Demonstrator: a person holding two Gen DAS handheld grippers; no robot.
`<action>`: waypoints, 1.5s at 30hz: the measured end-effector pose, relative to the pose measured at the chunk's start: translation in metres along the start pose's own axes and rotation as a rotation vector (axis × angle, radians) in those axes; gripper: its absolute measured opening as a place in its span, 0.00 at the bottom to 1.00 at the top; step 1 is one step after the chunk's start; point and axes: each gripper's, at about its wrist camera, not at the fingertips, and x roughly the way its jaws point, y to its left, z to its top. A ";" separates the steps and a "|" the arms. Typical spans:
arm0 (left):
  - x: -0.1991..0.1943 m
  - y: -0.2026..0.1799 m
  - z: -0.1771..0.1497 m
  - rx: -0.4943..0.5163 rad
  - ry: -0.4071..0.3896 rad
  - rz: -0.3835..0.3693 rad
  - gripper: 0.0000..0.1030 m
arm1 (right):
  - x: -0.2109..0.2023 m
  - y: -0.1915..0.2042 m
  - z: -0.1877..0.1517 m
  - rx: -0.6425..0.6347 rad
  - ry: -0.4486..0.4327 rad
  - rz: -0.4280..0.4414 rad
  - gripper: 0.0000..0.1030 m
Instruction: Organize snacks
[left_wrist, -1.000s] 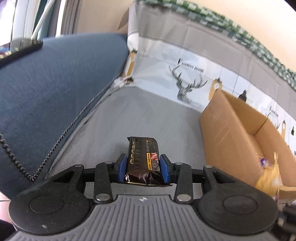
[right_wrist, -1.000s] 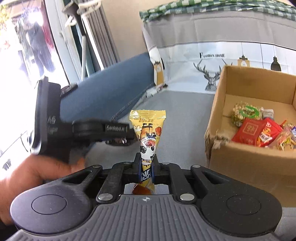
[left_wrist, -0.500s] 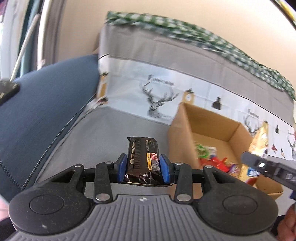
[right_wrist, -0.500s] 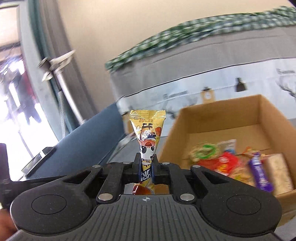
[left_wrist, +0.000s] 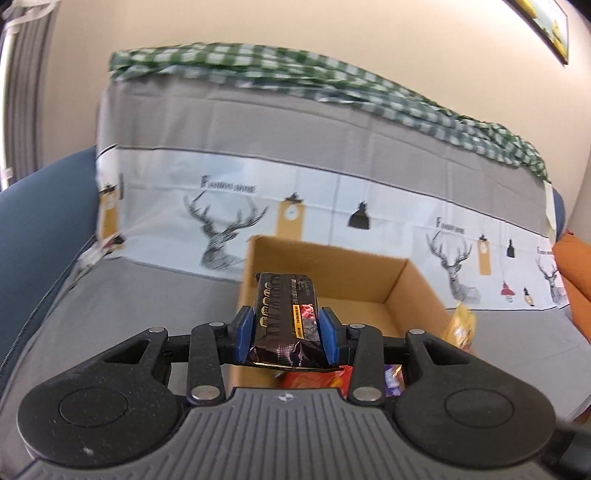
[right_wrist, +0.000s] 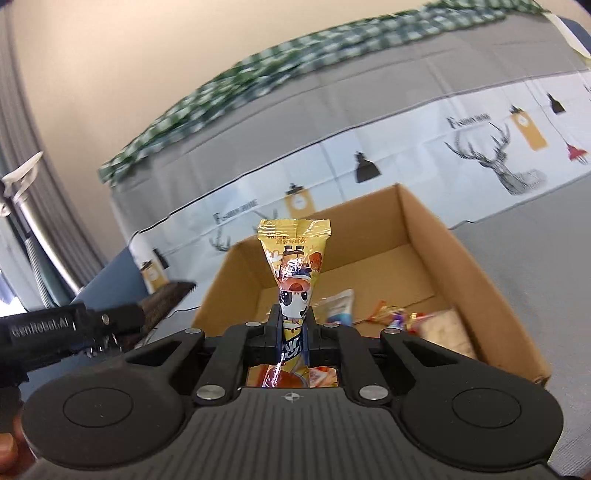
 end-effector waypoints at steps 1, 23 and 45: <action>0.004 -0.006 0.004 0.005 -0.005 -0.008 0.41 | 0.002 -0.004 0.001 0.014 0.003 -0.003 0.10; -0.009 -0.006 -0.003 0.071 0.045 0.085 0.85 | 0.002 -0.009 0.004 0.012 -0.013 -0.076 0.98; -0.047 0.009 -0.094 0.033 0.296 0.121 0.99 | -0.096 -0.009 -0.019 -0.165 0.053 -0.307 0.99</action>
